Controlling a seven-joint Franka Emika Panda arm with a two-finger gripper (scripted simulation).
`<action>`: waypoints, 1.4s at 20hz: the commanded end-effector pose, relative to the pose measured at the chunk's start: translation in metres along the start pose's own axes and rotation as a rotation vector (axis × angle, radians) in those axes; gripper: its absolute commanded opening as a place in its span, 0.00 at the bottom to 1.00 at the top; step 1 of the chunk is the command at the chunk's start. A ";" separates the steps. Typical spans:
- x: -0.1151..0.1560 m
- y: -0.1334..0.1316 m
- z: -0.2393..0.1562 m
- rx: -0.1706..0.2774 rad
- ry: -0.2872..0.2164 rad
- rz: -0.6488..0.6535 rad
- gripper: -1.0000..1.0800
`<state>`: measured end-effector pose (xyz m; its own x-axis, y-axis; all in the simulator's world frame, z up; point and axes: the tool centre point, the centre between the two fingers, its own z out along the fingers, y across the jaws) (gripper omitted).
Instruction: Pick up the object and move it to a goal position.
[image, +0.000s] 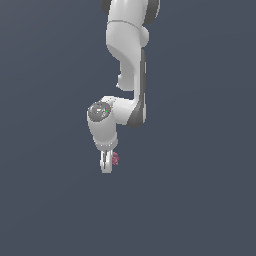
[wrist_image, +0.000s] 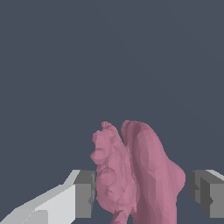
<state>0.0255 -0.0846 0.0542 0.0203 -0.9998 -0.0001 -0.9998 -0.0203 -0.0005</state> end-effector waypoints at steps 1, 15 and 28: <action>0.000 0.000 0.000 0.000 0.000 0.000 0.00; -0.029 0.019 -0.046 0.000 -0.001 0.000 0.00; -0.094 0.063 -0.152 -0.001 -0.002 0.001 0.00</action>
<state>-0.0330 0.0000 0.1929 0.0197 -0.9998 -0.0026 -0.9998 -0.0197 0.0003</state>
